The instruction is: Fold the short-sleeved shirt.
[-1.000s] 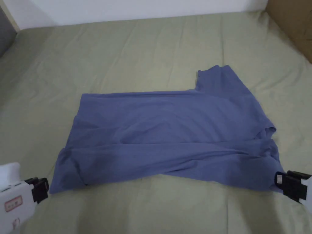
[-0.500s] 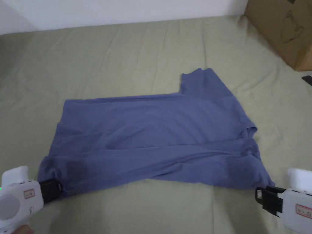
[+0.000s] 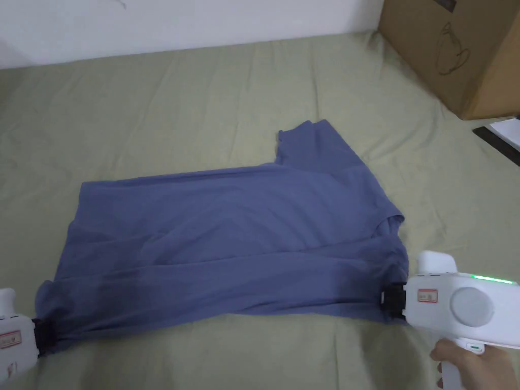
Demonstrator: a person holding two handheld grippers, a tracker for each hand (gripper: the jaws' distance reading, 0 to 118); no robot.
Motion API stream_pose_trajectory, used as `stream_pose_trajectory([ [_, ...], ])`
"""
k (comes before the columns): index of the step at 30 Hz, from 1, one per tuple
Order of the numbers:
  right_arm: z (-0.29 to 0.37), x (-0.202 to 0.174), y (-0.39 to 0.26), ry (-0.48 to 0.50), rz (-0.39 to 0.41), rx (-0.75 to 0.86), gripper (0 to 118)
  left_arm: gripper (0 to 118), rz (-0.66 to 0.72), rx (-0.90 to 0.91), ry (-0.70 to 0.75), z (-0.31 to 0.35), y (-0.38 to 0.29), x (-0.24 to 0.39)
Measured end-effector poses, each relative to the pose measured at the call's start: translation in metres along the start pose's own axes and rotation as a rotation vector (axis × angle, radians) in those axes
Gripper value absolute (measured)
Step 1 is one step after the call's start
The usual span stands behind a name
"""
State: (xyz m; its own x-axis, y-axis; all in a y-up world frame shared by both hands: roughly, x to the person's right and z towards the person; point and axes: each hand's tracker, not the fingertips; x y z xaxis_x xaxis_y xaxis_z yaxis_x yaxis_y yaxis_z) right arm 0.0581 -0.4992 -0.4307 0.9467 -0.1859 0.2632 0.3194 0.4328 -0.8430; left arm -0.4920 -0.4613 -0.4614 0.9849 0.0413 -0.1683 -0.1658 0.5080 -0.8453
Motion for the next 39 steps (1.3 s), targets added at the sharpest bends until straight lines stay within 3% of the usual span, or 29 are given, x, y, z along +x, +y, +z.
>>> stream_pose_trajectory([
  [2, 0.011, -0.002, -0.002, 0.113, -0.031, 0.038, 9, 5, 0.002, -0.001, -0.008, 0.004, 0.002, 0.000],
  [7, 0.048, 0.008, 0.000, 0.095, 0.070, 0.047, 8, 5, -0.001, 0.015, -0.033, 0.023, 0.006, -0.007],
  [9, 0.069, 0.020, 0.003, 0.178, 0.052, 0.058, 8, 5, 0.027, 0.030, -0.044, 0.035, 0.004, -0.012],
  [10, 0.080, 0.025, 0.004, 0.175, 0.052, 0.053, 8, 5, 0.024, 0.028, -0.029, 0.040, 0.004, -0.013],
  [14, 0.109, 0.032, -0.013, 0.100, 0.196, 0.035, 8, 5, -0.022, -0.001, -0.011, 0.063, -0.021, -0.015],
  [20, 0.070, 0.045, -0.060, 0.072, 0.198, -0.093, 9, 5, -0.052, -0.111, 0.033, 0.052, -0.080, -0.016],
  [21, 0.063, 0.045, -0.063, 0.078, 0.208, -0.104, 17, 7, -0.048, -0.116, 0.032, 0.047, -0.085, -0.017],
  [22, 0.061, 0.040, -0.065, 0.039, 0.228, -0.142, 34, 15, -0.040, -0.111, 0.043, 0.040, -0.088, -0.020],
  [25, 0.078, 0.032, -0.060, 0.088, 0.245, -0.109, 83, 69, -0.007, -0.063, 0.103, 0.049, -0.081, -0.017],
  [26, 0.085, 0.030, -0.058, 0.079, 0.243, -0.105, 87, 83, 0.022, -0.035, 0.097, 0.054, -0.078, -0.022],
  [29, 0.109, 0.026, -0.043, 0.030, 0.262, -0.030, 83, 84, 0.099, 0.046, 0.043, 0.076, -0.060, -0.021],
  [30, 0.115, 0.025, -0.038, 0.027, 0.260, -0.013, 70, 81, 0.104, 0.069, 0.027, 0.083, -0.056, -0.018],
  [31, 0.122, 0.022, -0.032, 0.030, 0.242, 0.035, 53, 69, 0.098, 0.098, 0.006, 0.088, -0.050, -0.014],
  [32, 0.127, 0.021, -0.024, 0.052, 0.224, 0.075, 26, 34, 0.080, 0.142, -0.007, 0.093, -0.045, -0.008],
  [33, 0.130, 0.019, -0.019, 0.070, 0.209, 0.103, 11, 6, 0.068, 0.163, -0.015, 0.094, -0.040, -0.002],
  [35, 0.129, 0.013, -0.006, 0.108, 0.156, 0.160, 0, 0, 0.056, 0.158, -0.003, 0.087, -0.029, 0.011],
  [39, 0.113, 0.003, 0.029, 0.145, 0.123, 0.172, 0, 0, 0.020, 0.157, -0.028, 0.067, -0.006, 0.029],
])
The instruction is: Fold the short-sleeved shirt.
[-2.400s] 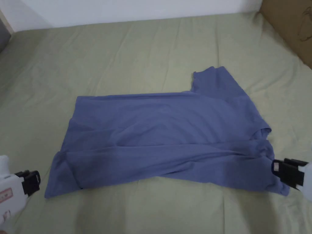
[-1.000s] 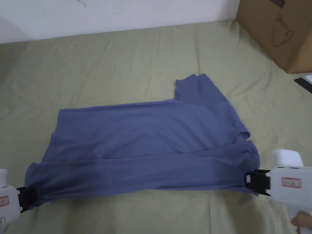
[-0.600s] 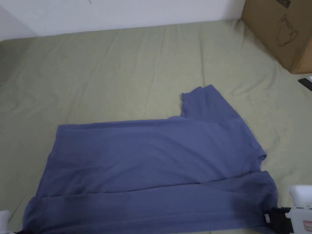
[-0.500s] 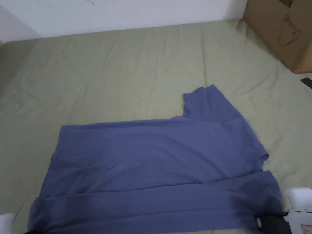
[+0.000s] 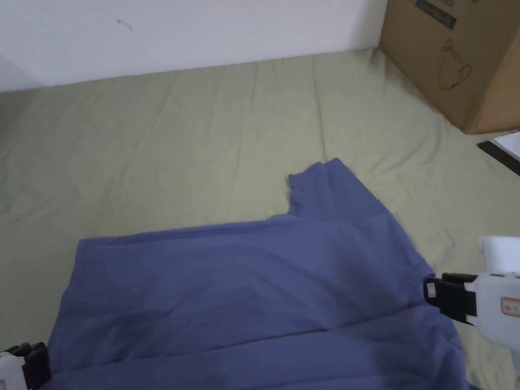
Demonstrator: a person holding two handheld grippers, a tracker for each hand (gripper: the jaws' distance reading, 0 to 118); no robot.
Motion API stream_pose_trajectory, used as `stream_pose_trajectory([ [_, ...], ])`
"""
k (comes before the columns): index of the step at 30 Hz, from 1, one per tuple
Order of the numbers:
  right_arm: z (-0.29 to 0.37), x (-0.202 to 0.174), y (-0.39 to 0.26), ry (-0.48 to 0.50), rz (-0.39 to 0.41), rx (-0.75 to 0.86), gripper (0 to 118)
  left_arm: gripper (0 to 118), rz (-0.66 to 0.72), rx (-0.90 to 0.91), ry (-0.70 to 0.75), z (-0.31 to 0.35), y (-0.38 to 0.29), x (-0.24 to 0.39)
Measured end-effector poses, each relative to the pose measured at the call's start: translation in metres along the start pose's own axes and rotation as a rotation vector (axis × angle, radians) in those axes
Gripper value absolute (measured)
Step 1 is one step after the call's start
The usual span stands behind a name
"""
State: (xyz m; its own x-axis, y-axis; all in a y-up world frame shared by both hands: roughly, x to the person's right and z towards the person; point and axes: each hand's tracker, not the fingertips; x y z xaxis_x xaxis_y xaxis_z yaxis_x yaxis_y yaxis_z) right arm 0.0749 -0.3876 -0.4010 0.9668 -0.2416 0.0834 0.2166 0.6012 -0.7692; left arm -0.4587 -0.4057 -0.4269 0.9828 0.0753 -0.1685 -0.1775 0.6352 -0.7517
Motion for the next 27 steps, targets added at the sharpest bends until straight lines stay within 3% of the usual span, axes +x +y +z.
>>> stream_pose_trajectory([
  [5, -0.060, 0.003, 0.068, 0.013, 0.009, -0.006, 1, 0, -0.007, 0.005, -0.039, -0.027, 0.031, 0.017],
  [6, -0.079, 0.004, 0.086, -0.024, 0.039, -0.019, 16, 0, -0.004, 0.009, -0.042, -0.033, 0.038, 0.019],
  [7, -0.093, 0.005, 0.098, -0.051, 0.059, -0.019, 46, 0, -0.002, 0.015, -0.046, -0.037, 0.043, 0.020],
  [8, -0.112, 0.007, 0.112, -0.064, 0.081, -0.024, 89, 0, -0.002, 0.020, -0.050, -0.042, 0.049, 0.021],
  [9, -0.131, 0.013, 0.124, -0.048, 0.064, -0.017, 98, 0, -0.004, 0.022, -0.055, -0.047, 0.054, 0.023],
  [10, -0.145, 0.018, 0.135, -0.035, 0.059, -0.012, 96, 0, -0.004, 0.020, -0.057, -0.051, 0.058, 0.025],
  [13, -0.189, 0.032, 0.158, -0.021, -0.069, -0.135, 91, 0, -0.017, 0.007, -0.055, -0.062, 0.066, 0.028],
  [14, -0.200, 0.036, 0.159, -0.013, -0.095, -0.160, 82, 0, -0.019, 0.001, -0.058, -0.065, 0.067, 0.029],
  [17, -0.229, 0.038, 0.154, -0.088, -0.046, -0.294, 41, 0, -0.011, -0.016, -0.069, -0.071, 0.069, 0.028],
  [19, -0.233, 0.035, 0.149, -0.096, -0.015, -0.275, 40, 0, -0.014, -0.024, -0.066, -0.075, 0.069, 0.028],
  [20, -0.230, 0.033, 0.155, -0.104, -0.047, -0.271, 34, 0, -0.021, -0.031, -0.061, -0.076, 0.069, 0.028],
  [22, -0.231, 0.035, 0.161, -0.028, -0.102, -0.277, 2, 0, -0.040, -0.048, -0.063, -0.080, 0.073, 0.026],
  [23, -0.233, 0.035, 0.162, 0.015, -0.112, -0.284, 2, 5, -0.041, -0.053, -0.065, -0.082, 0.076, 0.025],
  [24, -0.236, 0.033, 0.161, 0.008, -0.119, -0.307, 2, 24, -0.035, -0.057, -0.068, -0.085, 0.080, 0.023],
  [25, -0.240, 0.029, 0.160, -0.047, -0.071, -0.319, 2, 52, -0.026, -0.061, -0.071, -0.089, 0.085, 0.020],
  [26, -0.240, 0.025, 0.160, -0.061, -0.024, -0.314, 2, 89, -0.017, -0.073, -0.089, -0.095, 0.091, 0.017],
  [27, -0.239, 0.021, 0.160, -0.075, 0.000, -0.310, 2, 103, -0.012, -0.093, -0.102, -0.105, 0.100, 0.015],
])
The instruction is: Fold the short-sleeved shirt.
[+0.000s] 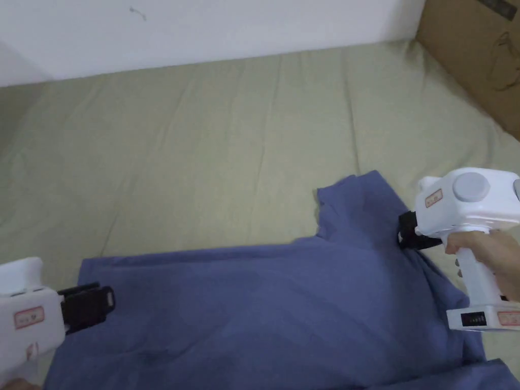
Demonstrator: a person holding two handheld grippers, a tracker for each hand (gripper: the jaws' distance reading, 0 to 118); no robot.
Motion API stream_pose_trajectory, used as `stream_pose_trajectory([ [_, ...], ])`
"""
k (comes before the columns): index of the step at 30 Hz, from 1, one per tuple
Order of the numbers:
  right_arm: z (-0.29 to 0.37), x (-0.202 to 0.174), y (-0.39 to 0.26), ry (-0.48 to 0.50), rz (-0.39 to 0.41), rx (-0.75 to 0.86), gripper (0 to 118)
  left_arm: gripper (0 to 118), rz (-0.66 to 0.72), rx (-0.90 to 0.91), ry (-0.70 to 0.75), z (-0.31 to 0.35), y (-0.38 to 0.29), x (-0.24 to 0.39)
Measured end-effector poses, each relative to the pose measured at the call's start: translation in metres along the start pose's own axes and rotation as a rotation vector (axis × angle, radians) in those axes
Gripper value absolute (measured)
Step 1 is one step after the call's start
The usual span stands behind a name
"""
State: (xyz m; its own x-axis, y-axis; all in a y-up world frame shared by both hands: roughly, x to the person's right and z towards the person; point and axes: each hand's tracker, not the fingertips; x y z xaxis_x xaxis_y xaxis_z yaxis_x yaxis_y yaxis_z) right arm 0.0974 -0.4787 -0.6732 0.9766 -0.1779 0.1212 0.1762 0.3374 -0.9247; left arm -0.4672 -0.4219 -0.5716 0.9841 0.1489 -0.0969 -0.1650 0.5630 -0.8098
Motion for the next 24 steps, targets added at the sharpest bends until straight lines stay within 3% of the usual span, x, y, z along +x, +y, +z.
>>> stream_pose_trajectory([
  [3, 0.003, -0.007, -0.002, -0.023, 0.063, 0.005, 2, 105, -0.001, -0.004, 0.010, -0.026, 0.026, -0.010],
  [5, 0.003, -0.006, -0.001, -0.021, 0.056, 0.002, 2, 105, 0.002, -0.014, 0.058, -0.051, 0.045, -0.014],
  [8, 0.002, -0.006, -0.001, -0.018, 0.037, -0.006, 2, 104, -0.034, -0.087, 0.016, -0.092, 0.070, -0.018],
  [10, 0.002, -0.006, -0.001, -0.020, 0.038, -0.006, 2, 103, -0.107, -0.146, 0.086, -0.117, 0.076, -0.013],
  [12, 0.002, -0.008, -0.001, -0.026, 0.050, -0.006, 2, 84, -0.182, -0.202, 0.139, -0.136, 0.072, -0.007],
  [13, 0.003, -0.009, -0.001, -0.029, 0.054, -0.008, 2, 84, -0.147, -0.189, 0.119, -0.134, 0.071, -0.006],
  [15, 0.005, -0.012, -0.001, -0.040, 0.071, -0.003, 2, 66, -0.130, -0.169, 0.114, -0.121, 0.075, -0.005],
  [16, 0.007, -0.013, -0.001, -0.049, 0.085, 0.004, 2, 53, -0.160, -0.160, 0.098, -0.118, 0.075, -0.004],
  [19, 0.022, -0.017, -0.007, -0.085, 0.131, 0.043, 2, 2, -0.207, -0.187, 0.073, -0.109, 0.079, 0.001],
  [24, 0.066, -0.013, -0.020, -0.063, 0.170, 0.103, 2, 1, -0.206, -0.132, 0.049, -0.069, 0.078, -0.001],
])
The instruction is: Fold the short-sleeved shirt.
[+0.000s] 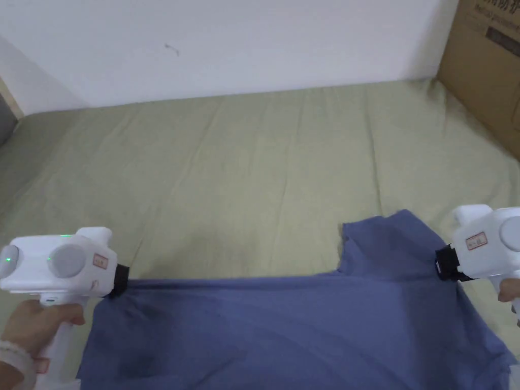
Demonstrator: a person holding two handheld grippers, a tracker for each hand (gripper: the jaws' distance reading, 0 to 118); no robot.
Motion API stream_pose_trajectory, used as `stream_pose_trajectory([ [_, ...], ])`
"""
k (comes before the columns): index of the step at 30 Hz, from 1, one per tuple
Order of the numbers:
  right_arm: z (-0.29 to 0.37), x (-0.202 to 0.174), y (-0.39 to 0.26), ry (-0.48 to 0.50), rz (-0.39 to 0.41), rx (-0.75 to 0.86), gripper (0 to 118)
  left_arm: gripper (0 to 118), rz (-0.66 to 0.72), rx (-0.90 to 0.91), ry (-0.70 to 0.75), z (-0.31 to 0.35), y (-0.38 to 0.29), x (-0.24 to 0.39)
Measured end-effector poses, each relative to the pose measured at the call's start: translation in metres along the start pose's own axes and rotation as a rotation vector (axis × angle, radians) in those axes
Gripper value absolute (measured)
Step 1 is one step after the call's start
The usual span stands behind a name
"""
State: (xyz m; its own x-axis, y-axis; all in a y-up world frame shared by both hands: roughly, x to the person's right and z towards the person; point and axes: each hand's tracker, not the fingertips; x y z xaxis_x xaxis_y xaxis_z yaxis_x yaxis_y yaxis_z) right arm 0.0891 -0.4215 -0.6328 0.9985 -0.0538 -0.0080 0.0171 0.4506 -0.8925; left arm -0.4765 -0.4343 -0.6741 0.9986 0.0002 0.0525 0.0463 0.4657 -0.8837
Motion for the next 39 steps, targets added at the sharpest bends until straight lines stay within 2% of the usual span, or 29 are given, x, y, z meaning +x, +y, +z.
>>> stream_pose_trajectory([
  [3, 0.037, 0.003, -0.010, 0.024, 0.021, 0.051, 2, 1, 0.049, 0.068, -0.046, 0.041, -0.019, -0.012],
  [8, 0.104, 0.001, -0.044, 0.063, 0.078, 0.122, 2, 1, 0.023, 0.135, -0.041, 0.113, -0.065, -0.019],
  [14, 0.161, -0.007, -0.126, 0.094, 0.142, 0.131, 2, 1, 0.100, 0.173, -0.071, 0.169, -0.149, -0.029],
  [18, 0.157, -0.006, -0.191, 0.137, 0.127, 0.051, 2, 1, 0.117, 0.121, -0.054, 0.164, -0.210, -0.029],
  [21, 0.128, 0.000, -0.234, 0.138, 0.070, -0.042, 2, 1, 0.155, 0.020, -0.067, 0.136, -0.248, -0.028],
  [23, 0.104, 0.002, -0.254, 0.121, 0.044, -0.089, 3, 2, 0.150, 0.048, -0.066, 0.126, -0.269, -0.025],
  [24, 0.097, 0.002, -0.261, 0.121, 0.038, -0.083, 14, 6, 0.159, 0.065, -0.066, 0.121, -0.274, -0.024],
  [25, 0.093, 0.001, -0.266, 0.109, 0.023, -0.084, 35, 19, 0.181, 0.064, -0.050, 0.118, -0.278, -0.025],
  [26, 0.090, -0.001, -0.269, 0.078, 0.018, -0.095, 67, 47, 0.199, 0.048, -0.035, 0.115, -0.282, -0.025],
  [27, 0.089, 0.000, -0.270, 0.054, 0.021, -0.097, 83, 70, 0.202, 0.032, -0.023, 0.114, -0.284, -0.026],
  [28, 0.094, 0.000, -0.271, 0.058, 0.027, -0.082, 84, 84, 0.204, 0.022, 0.007, 0.114, -0.284, -0.030],
  [29, 0.102, 0.001, -0.269, 0.058, 0.034, -0.063, 84, 89, 0.207, 0.032, 0.021, 0.118, -0.284, -0.034],
  [31, 0.121, -0.002, -0.265, 0.064, 0.025, -0.019, 84, 89, 0.224, 0.066, 0.006, 0.133, -0.284, -0.045],
  [34, 0.152, -0.011, -0.253, 0.051, 0.034, 0.114, 82, 88, 0.323, 0.127, -0.027, 0.153, -0.281, -0.066],
  [35, 0.161, -0.017, -0.250, 0.066, 0.041, 0.151, 71, 84, 0.348, 0.149, -0.052, 0.159, -0.282, -0.070],
  [36, 0.168, -0.025, -0.246, 0.097, 0.042, 0.202, 59, 76, 0.375, 0.166, -0.094, 0.165, -0.283, -0.073],
  [37, 0.174, -0.034, -0.243, 0.131, 0.038, 0.253, 42, 59, 0.410, 0.178, -0.127, 0.169, -0.286, -0.077],
  [38, 0.176, -0.042, -0.240, 0.163, 0.036, 0.278, 20, 29, 0.438, 0.189, -0.159, 0.169, -0.288, -0.080],
  [39, 0.177, -0.054, -0.237, 0.192, 0.033, 0.307, 8, 9, 0.468, 0.201, -0.192, 0.167, -0.292, -0.083],
])
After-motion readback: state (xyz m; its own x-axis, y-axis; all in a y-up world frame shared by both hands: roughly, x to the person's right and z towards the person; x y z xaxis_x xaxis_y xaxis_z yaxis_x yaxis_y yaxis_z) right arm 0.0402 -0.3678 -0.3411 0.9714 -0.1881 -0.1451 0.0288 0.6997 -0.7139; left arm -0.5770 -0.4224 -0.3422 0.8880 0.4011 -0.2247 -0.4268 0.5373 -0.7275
